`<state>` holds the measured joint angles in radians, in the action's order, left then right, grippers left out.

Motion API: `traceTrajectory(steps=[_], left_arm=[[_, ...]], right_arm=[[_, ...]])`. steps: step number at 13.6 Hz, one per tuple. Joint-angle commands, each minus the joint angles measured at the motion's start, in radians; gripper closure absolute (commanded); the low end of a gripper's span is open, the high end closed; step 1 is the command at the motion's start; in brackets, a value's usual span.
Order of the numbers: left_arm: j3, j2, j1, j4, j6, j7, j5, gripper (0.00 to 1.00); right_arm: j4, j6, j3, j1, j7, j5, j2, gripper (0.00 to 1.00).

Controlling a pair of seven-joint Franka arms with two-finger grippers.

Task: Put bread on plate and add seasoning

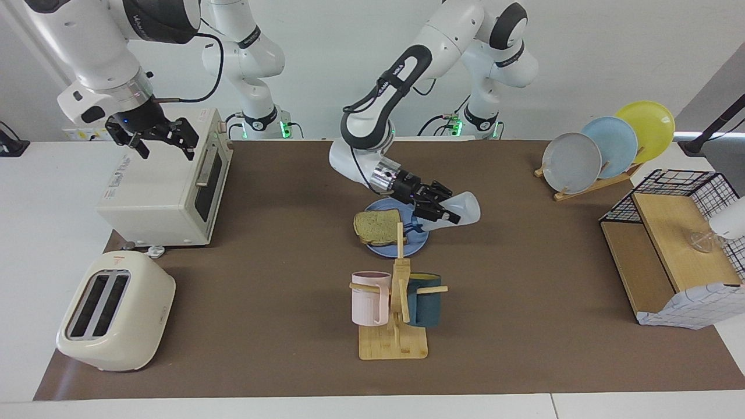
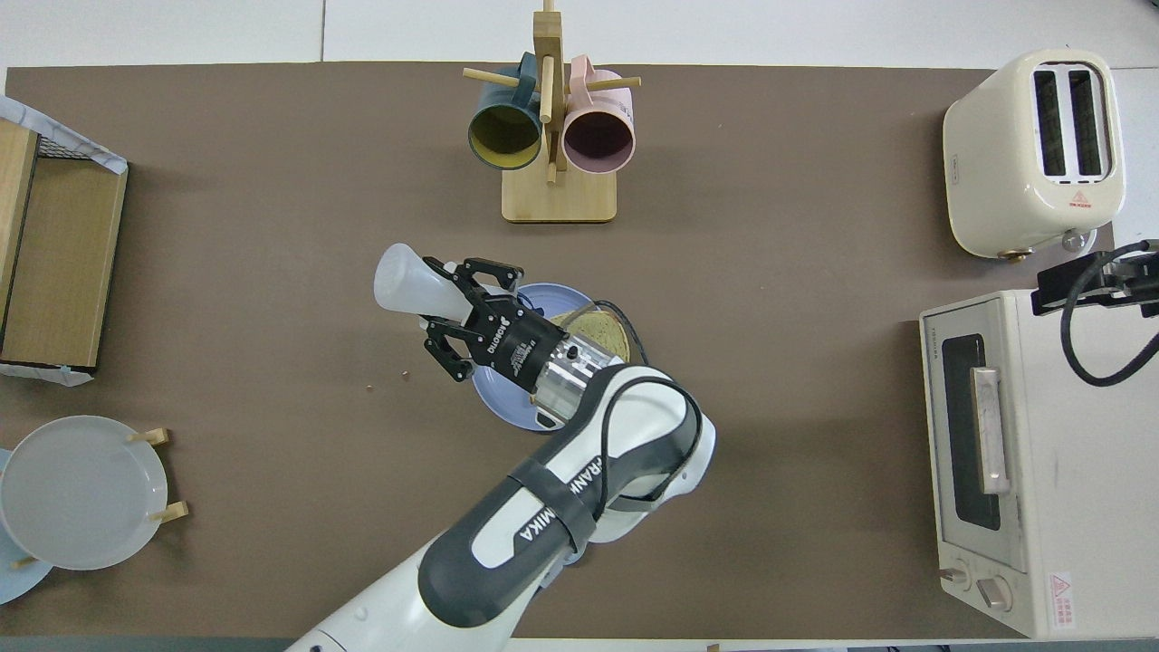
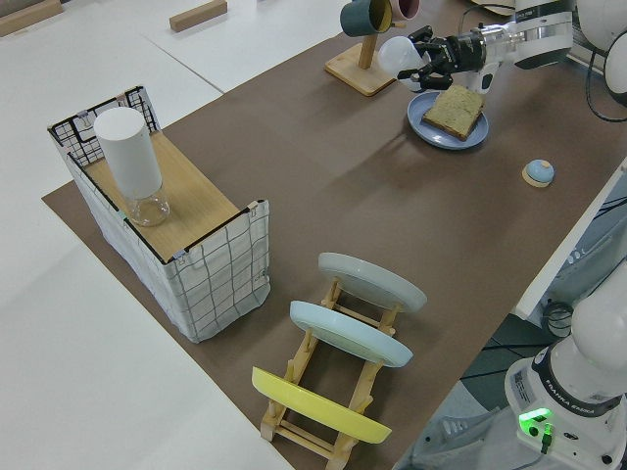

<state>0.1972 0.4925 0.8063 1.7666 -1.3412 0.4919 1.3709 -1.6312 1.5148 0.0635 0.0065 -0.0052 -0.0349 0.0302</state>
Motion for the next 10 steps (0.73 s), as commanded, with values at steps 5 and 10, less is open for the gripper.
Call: traceTrajectory(steps=[5, 10], left_arm=[[-0.012, -0.009, 0.136, -0.007, 0.045, 0.005, -0.075, 1.00], [-0.015, 0.000, -0.008, -0.001, 0.019, 0.002, -0.046, 1.00]], right_arm=[[-0.021, 0.018, 0.001, -0.002, -0.026, -0.010, 0.013, 0.00], [-0.021, 0.018, 0.002, -0.002, -0.026, -0.010, 0.013, 0.00]])
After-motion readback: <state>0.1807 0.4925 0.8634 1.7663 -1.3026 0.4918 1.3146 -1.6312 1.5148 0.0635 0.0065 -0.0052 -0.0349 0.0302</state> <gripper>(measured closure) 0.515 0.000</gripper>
